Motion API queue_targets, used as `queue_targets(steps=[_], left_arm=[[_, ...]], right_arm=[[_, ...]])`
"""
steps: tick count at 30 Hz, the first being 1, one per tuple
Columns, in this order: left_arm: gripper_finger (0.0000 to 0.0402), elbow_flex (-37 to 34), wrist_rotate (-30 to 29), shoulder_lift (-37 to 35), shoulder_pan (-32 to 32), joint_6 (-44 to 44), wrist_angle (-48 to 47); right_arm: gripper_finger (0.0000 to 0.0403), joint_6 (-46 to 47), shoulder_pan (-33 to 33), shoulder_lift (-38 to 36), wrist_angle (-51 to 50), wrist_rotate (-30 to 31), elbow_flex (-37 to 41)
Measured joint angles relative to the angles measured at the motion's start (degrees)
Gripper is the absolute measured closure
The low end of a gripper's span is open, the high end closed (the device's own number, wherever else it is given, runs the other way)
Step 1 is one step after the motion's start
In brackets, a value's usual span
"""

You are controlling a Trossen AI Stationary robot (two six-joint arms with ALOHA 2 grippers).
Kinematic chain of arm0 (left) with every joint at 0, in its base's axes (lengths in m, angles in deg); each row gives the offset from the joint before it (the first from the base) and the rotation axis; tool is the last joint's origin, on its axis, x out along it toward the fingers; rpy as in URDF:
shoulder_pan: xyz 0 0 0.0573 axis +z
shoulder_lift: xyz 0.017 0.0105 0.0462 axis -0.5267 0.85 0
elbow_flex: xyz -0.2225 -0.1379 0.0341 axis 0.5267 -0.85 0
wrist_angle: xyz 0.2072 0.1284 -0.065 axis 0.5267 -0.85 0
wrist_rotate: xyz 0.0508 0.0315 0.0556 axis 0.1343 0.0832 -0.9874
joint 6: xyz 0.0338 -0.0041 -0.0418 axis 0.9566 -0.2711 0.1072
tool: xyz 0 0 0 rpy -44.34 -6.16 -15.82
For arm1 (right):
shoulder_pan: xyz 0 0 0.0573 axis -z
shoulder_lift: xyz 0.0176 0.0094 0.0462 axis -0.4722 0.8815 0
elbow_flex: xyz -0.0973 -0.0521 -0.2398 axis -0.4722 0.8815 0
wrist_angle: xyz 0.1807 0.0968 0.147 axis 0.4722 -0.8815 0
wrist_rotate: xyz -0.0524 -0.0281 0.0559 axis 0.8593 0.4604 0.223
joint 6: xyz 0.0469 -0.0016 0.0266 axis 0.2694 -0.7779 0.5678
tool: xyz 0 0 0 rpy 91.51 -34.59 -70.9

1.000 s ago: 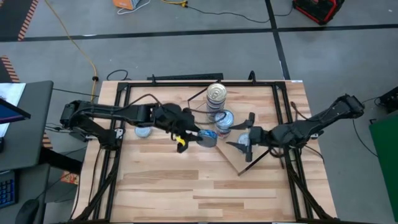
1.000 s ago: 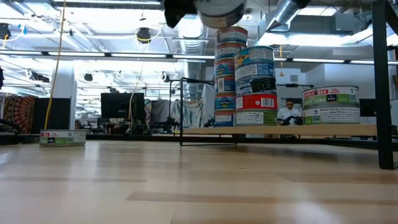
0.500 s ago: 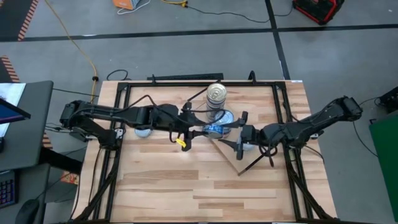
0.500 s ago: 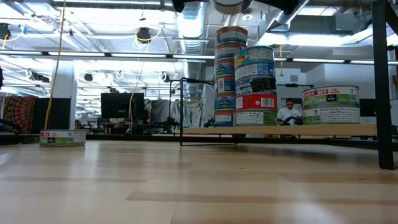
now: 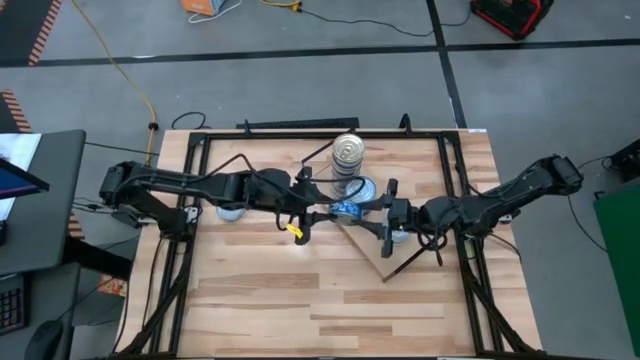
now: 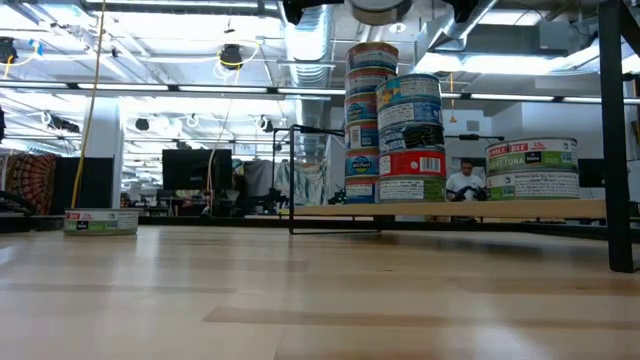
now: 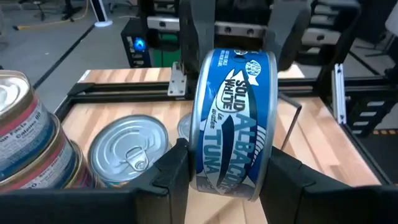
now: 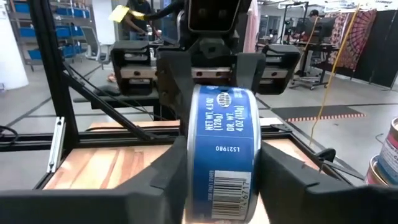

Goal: Stack canned seafood by type on shelf
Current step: Stack the blue tuna can on top of the blue tuna can

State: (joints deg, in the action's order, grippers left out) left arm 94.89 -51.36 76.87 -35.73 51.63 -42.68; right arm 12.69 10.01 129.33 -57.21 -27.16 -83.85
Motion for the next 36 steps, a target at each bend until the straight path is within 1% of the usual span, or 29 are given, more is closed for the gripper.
queue_targets(steps=[1,2,5,10,12,14,17,21,23,26,29,34,36], left_arm=[[0.0258,0.0,-0.2,0.1,0.0,0.2,0.0],[0.0252,0.0,-0.2,0.1,0.0,0.6,-0.1],[0.0247,0.0,0.0,0.1,0.0,1.8,0.0],[0.0257,0.0,0.2,0.1,0.0,3.9,-0.3],[0.0251,0.0,-0.3,0.1,-0.2,4.3,-1.0],[0.0229,0.0,-0.9,0.1,-0.2,5.9,-2.5],[0.0179,0.0,-2.7,-0.5,-0.3,9.2,-5.0],[0.0118,0.0,-8.2,-2.8,-0.7,12.4,-6.8],[0.0101,0.0,-12.1,-4.1,-1.6,14.4,-8.5],[0.0094,-0.3,-15.8,-5.3,-4.1,17.2,-11.6],[0.0104,-4.8,-18.0,-5.7,-7.3,19.6,-8.3],[0.0126,-17.0,-25.6,-5.5,-12.9,24.2,6.3],[0.0132,-21.3,-28.6,-5.6,-14.9,24.9,11.9]], right_arm=[[0.0231,-0.1,0.0,0.0,-0.2,0.0,0.0],[0.0236,-0.2,0.0,-0.1,-0.4,-0.1,0.0],[0.0236,-0.5,0.0,0.0,-0.9,-0.4,0.0],[0.0236,-1.5,0.0,0.0,-0.9,-0.4,0.0],[0.0236,-1.7,0.0,0.0,-1.1,-0.4,0.0],[0.0236,-1.2,0.0,0.0,-1.3,-0.4,0.0],[0.0236,1.5,0.4,-0.6,-1.3,-0.4,0.0],[0.0236,4.7,0.7,-2.0,-2.1,-0.3,0.0],[0.0236,7.2,0.8,-2.7,-3.9,-0.1,0.0],[0.0233,13.1,1.5,-3.9,-7.3,-0.2,0.0],[0.0232,19.0,2.9,-5.8,-11.7,-0.1,0.0],[0.0231,27.6,7.3,-9.6,-18.7,-0.4,0.0],[0.0231,31.4,9.9,-11.0,-21.4,-2.9,0.0]])
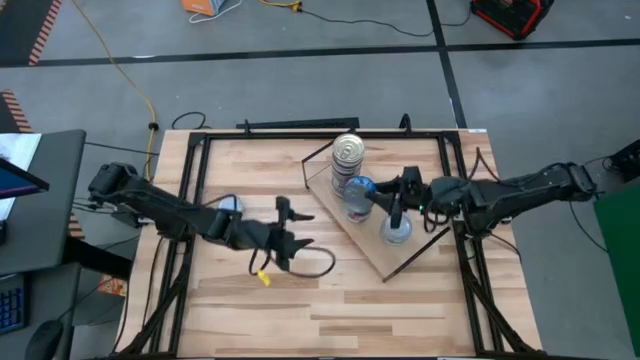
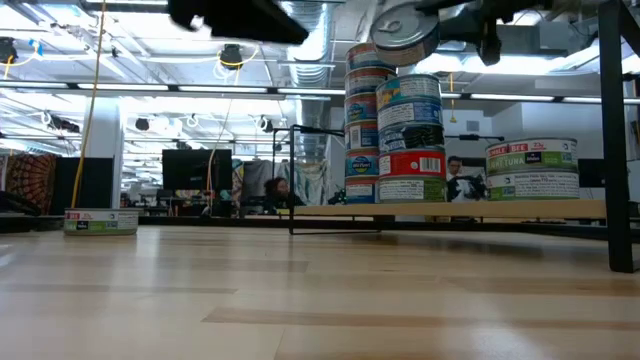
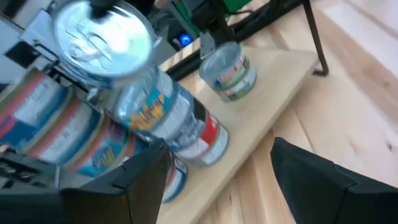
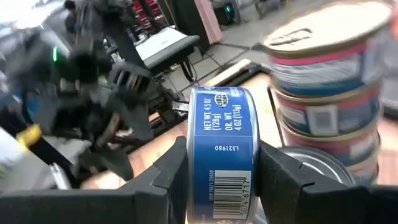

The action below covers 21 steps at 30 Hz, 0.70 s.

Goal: Stack canned seafood by type on shelf
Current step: Stack the blue tuna can on top of the blue tuna can

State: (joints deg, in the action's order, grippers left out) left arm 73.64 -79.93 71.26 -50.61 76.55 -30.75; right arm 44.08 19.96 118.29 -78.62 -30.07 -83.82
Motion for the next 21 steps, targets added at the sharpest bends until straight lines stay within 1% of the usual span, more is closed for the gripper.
queue_targets(steps=[4,8,11,15,21], left_arm=[[0.0136,-5.9,-4.9,0.0,-3.8,-0.3,6.8],[0.0137,-9.0,-10.4,0.0,-6.7,-0.5,11.8],[0.0137,-10.1,-14.9,0.0,-8.2,-0.5,13.6],[0.0137,-10.2,-16.6,0.0,-9.4,-0.9,11.8],[0.0137,-10.3,-16.9,0.0,-10.7,-1.4,11.7]], right_arm=[[0.0231,7.6,5.6,-1.1,-2.1,-7.8,0.0],[0.0230,13.5,10.9,-0.1,-2.0,-15.6,0.0],[0.0230,18.2,14.1,0.8,-3.4,-19.9,0.0],[0.0229,22.6,16.7,1.3,-4.0,-23.7,0.0],[0.0229,26.4,18.9,1.2,-6.4,-27.9,-0.1]])
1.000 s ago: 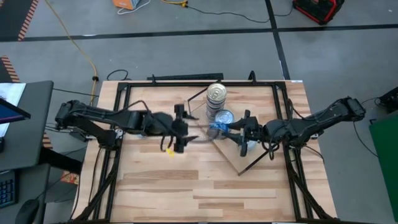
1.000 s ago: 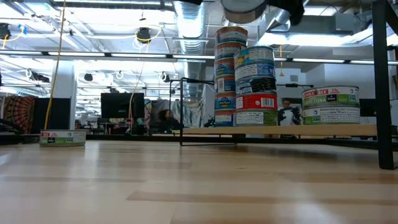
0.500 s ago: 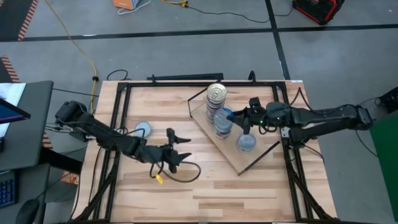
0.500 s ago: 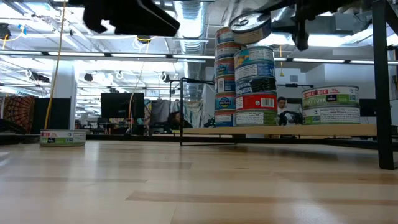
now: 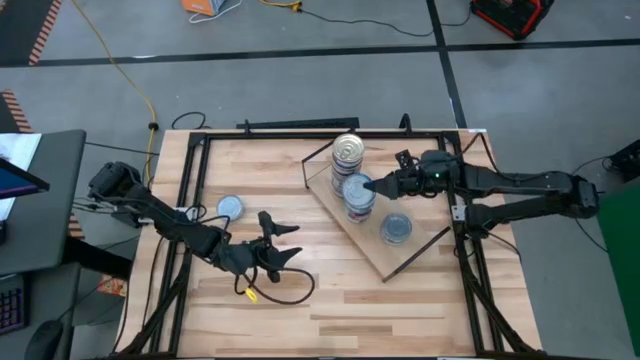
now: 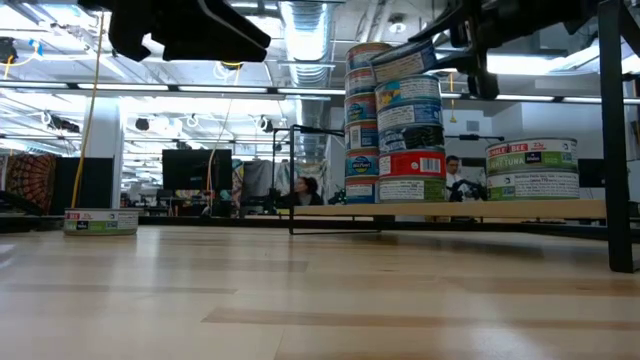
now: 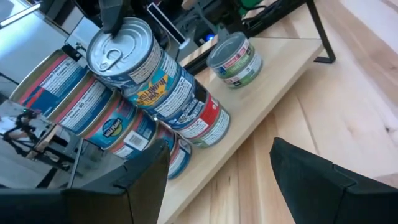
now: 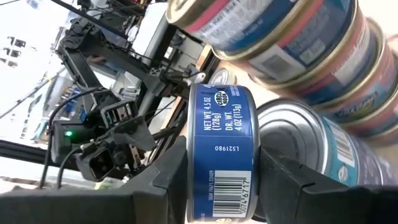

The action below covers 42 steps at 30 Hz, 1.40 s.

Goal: Stack canned seafood by type on shelf
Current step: Stack the blue tuna can on top of the blue tuna can, then stack the green tuna can on top of the green tuna can on the shelf

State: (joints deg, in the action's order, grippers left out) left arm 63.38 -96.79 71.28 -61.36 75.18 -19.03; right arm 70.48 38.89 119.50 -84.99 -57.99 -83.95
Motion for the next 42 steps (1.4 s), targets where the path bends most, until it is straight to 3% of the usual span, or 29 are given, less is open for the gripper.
queue_targets(steps=[15,36,42], left_arm=[[0.0137,0.0,-0.3,0.0,-0.1,-2.3,-2.7],[0.0136,0.0,-0.3,-0.1,-0.3,-6.7,-2.6],[0.0136,0.0,-2.9,-4.8,-0.4,-9.1,-11.7]], right_arm=[[0.0162,4.0,3.0,-0.5,-7.3,-2.6,0.1],[0.0158,3.8,3.8,-6.8,-9.7,-4.0,0.2],[0.0158,-2.4,5.6,-10.9,-18.5,-4.0,-3.1]])
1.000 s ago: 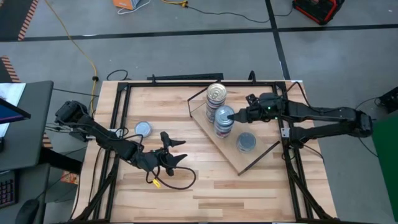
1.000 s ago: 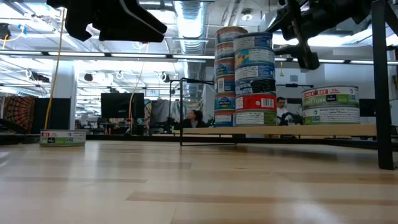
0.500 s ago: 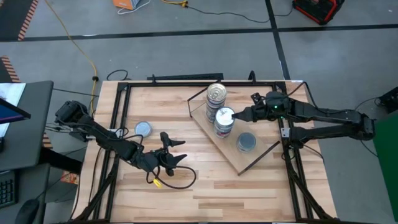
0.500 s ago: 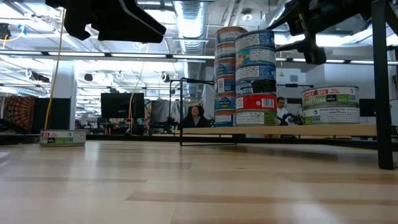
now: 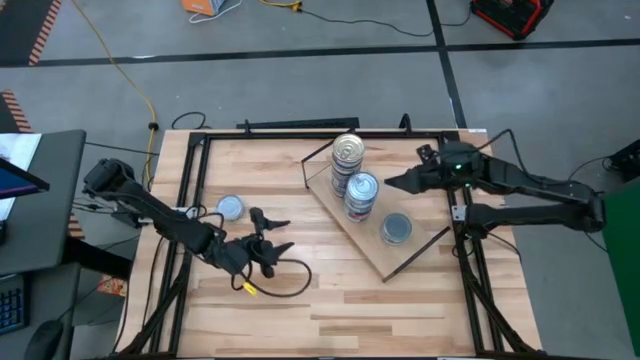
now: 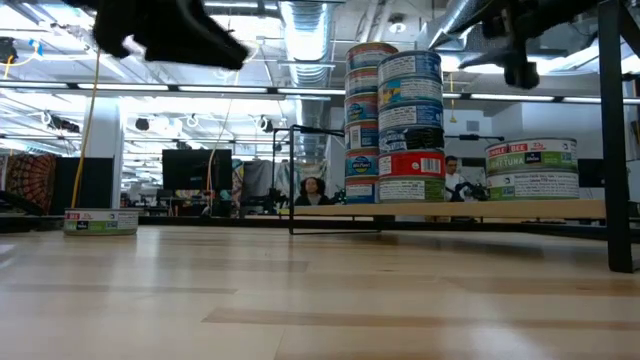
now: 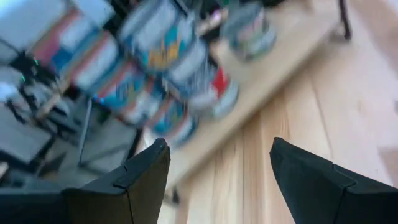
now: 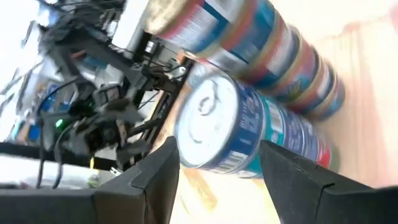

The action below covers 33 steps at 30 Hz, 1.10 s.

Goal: Stack canned seafood by type on shelf
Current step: Stack the green tuna can on top of the green tuna can on the shelf

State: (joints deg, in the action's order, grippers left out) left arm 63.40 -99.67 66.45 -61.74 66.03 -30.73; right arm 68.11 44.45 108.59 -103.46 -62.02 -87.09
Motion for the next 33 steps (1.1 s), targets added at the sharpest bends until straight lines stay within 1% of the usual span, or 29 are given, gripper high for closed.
queue_targets(steps=[2,4,6,8,11,14,17,20,23,25,28,31,33], left_arm=[[0.0136,0.0,0.1,-2.9,0.0,-4.5,-8.6],[0.0136,0.0,1.9,-5.6,0.0,-10.1,-17.0],[0.0136,0.0,4.8,-8.4,0.0,-15.7,-24.8],[0.0136,0.0,9.4,-11.0,0.1,-22.1,-31.1],[0.0136,0.0,15.9,-13.3,1.2,-32.0,-39.0],[0.0136,0.0,17.8,-13.5,3.1,-39.5,-45.9],[0.0136,0.0,17.9,-11.7,6.3,-42.8,-51.0],[0.0136,0.0,19.9,-8.3,10.3,-44.4,-55.1],[0.0136,0.0,22.5,-4.0,13.7,-45.0,-59.8],[0.0136,0.0,23.9,-1.2,15.3,-45.1,-63.3],[0.0138,0.0,23.7,2.9,16.3,-45.6,-68.5],[0.0153,0.0,23.7,6.6,16.0,-44.9,-69.4],[0.0171,0.0,23.8,8.9,15.3,-43.7,-68.7]], right_arm=[[0.0158,-4.7,-0.8,-1.4,0.1,0.0,-0.9],[0.0158,-9.3,-3.3,-2.3,1.7,0.2,-1.3],[0.0158,-14.8,-6.4,-3.1,5.5,1.2,-1.5],[0.0158,-21.0,-9.7,-3.1,8.6,3.8,-1.5],[0.0158,-29.8,-14.8,-1.2,15.0,9.5,-0.9],[0.0158,-36.8,-19.2,2.0,20.7,15.3,-0.3],[0.0158,-44.3,-22.7,5.4,27.2,18.3,0.0],[0.0158,-50.6,-25.5,9.1,34.3,18.4,-0.1],[0.0158,-54.5,-28.0,12.3,39.8,18.4,-0.1],[0.0158,-56.6,-29.4,13.5,41.7,18.4,-0.1],[0.0158,-58.3,-30.2,14.0,42.6,18.4,-0.1],[0.0158,-58.3,-30.1,12.6,42.2,18.5,-0.1],[0.0158,-58.3,-30.1,11.9,41.4,18.7,-0.1]])
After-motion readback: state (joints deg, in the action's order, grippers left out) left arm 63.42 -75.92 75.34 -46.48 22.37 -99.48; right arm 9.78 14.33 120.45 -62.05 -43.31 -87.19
